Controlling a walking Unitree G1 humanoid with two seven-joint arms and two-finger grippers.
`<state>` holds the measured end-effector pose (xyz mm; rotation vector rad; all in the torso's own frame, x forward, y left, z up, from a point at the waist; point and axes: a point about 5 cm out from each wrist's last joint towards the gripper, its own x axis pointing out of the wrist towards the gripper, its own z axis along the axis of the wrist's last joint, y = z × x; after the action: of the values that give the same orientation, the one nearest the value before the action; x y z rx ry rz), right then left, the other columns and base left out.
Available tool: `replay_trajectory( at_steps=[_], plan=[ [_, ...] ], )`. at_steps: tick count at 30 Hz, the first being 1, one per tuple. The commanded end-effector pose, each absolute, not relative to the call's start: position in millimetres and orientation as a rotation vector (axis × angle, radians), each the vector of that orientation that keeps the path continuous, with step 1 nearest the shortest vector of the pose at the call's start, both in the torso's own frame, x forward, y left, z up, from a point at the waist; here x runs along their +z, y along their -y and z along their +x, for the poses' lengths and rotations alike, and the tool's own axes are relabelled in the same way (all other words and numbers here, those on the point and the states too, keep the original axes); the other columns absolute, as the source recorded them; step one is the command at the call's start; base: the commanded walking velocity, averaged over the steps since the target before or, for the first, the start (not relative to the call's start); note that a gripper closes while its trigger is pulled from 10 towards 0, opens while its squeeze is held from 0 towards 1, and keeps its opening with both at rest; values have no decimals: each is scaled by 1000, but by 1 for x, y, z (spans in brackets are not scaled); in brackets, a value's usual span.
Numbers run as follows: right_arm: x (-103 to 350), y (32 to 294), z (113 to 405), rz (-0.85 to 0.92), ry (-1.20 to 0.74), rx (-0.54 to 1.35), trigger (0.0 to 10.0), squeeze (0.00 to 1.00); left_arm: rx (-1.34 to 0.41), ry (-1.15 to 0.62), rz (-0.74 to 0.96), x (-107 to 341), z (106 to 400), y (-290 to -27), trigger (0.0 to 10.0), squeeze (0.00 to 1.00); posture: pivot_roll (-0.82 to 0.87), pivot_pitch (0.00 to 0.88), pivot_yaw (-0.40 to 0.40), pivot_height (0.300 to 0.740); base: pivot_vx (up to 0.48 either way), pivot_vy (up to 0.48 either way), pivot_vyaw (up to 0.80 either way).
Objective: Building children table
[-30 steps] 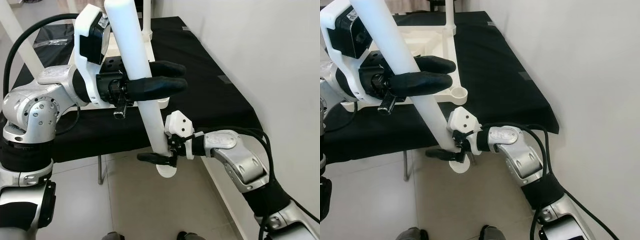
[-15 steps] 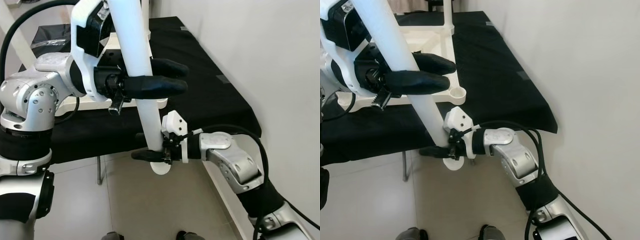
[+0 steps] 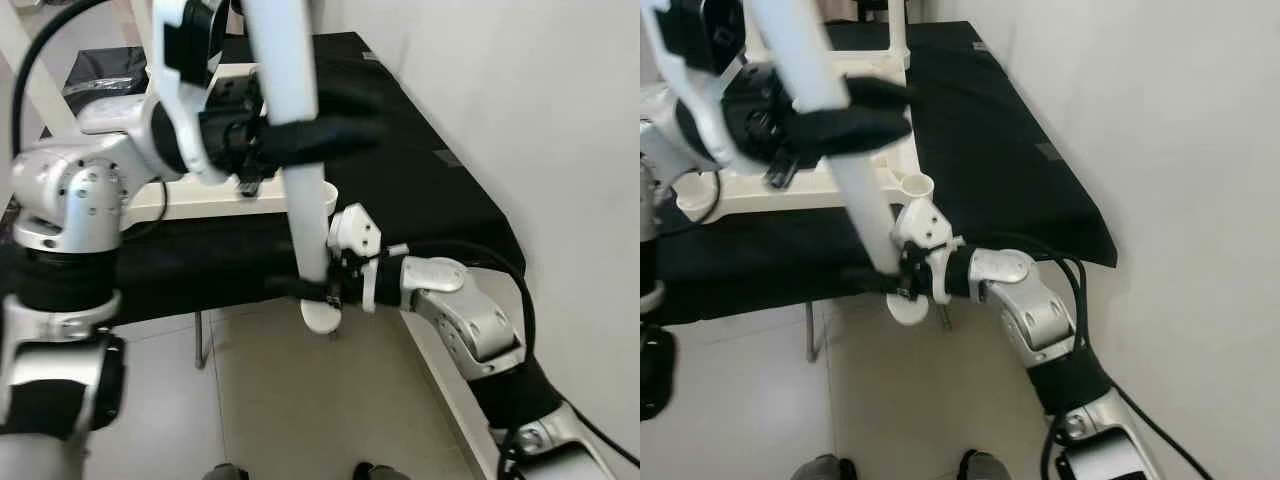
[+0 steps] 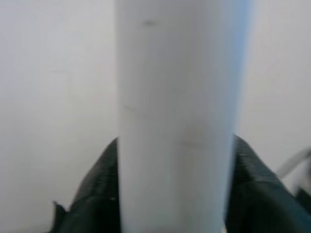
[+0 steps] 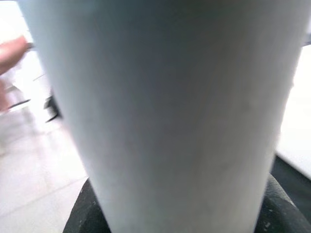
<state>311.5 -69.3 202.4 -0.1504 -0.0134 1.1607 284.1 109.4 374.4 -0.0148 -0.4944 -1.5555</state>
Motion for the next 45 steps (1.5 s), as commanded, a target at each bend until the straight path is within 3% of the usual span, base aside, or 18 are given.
replay_trajectory(
  at_steps=[1, 3, 5, 7, 12, 20, 21, 22, 23, 24, 25, 28, 30, 31, 33, 45],
  plan=[
    [199, 85, 322, -100, -15, 1033, 0, 0, -1511, 559, 0, 383, 283, -113, 10000, 1000, -14, 144, -54, 740, 0, 0, 0],
    [203, 102, 332, -63, 19, 890, 0, 0, -1315, 634, -47, 390, 293, -138, 10000, 1000, -20, 151, -51, 740, 0, 0, 0],
    [203, 102, 332, -63, 19, 890, 0, 0, -1315, 634, -47, 390, 293, -138, 10000, 1000, -20, 151, -51, 740, 0, 0, 0],
    [212, 125, 342, 1, 62, 738, 0, 0, -1087, 713, -95, 398, 298, -164, 10000, 1000, -20, 157, -48, 740, 0, 0, 0],
    [227, 149, 347, 109, 119, 628, 0, 0, -836, 836, -162, 411, 292, -201, 10000, 1000, -24, 160, -43, 740, 0, 0, 0],
    [231, 154, 348, 163, 143, 595, 0, 0, -752, 896, -169, 420, 282, -217, 10000, 1000, -19, 161, -44, 740, 0, 0, 0],
    [236, 154, 347, 204, 175, 591, 0, 0, -670, 838, -161, 411, 288, -215, 10000, 792, -15, 163, -41, 740, 0, 0, 0],
    [236, 154, 347, 204, 175, 591, 0, 0, -670, 838, -161, 411, 288, -215, 10000, 792, -15, 163, -41, 740, 0, 0, 0],
    [239, 153, 345, 231, 200, 597, 0, 0, -609, 785, -143, 402, 293, -211, 10000, 137, -15, 164, -40, 740, 0, 0, 0],
    [241, 151, 342, 249, 221, 610, 4588, 0, -575, 722, -124, 387, 297, -205, 10000, 0, -8, 172, -37, 740, 0, 0, 0],
    [239, 145, 335, 255, 229, 630, 10000, 0, -568, 602, -130, 356, 303, -190, 10000, 0, -8, 178, -41, 740, 0, 0, 0],
    [237, 141, 330, 255, 230, 642, 10000, 0, -574, 529, -141, 336, 304, -181, 10000, 0, -8, 178, -41, 740, 0, 0, 0],
    [231, 135, 319, 236, 228, 654, 10000, 0, -594, 370, -214, 285, 296, -156, 10000, 0, -10, 178, -34, 740, 0, 0, 0],
    [231, 135, 319, 236, 228, 654, 10000, 0, -594, 370, -214, 285, 296, -156, 10000, 0, -10, 178, -34, 740, 0, 0, 0],
    [232, 135, 312, 239, 242, 643, 10000, 0, -603, 250, -228, 244, 280, -138, 10000, 0, -6, 181, -34, 740, 0, 0, 0],
    [229, 134, 318, 247, 233, 585, 10000, 0, -607, 213, -290, 220, 261, -121, 10000, 0, 9, 179, -23, 740, 20, 0, 67]
  ],
)
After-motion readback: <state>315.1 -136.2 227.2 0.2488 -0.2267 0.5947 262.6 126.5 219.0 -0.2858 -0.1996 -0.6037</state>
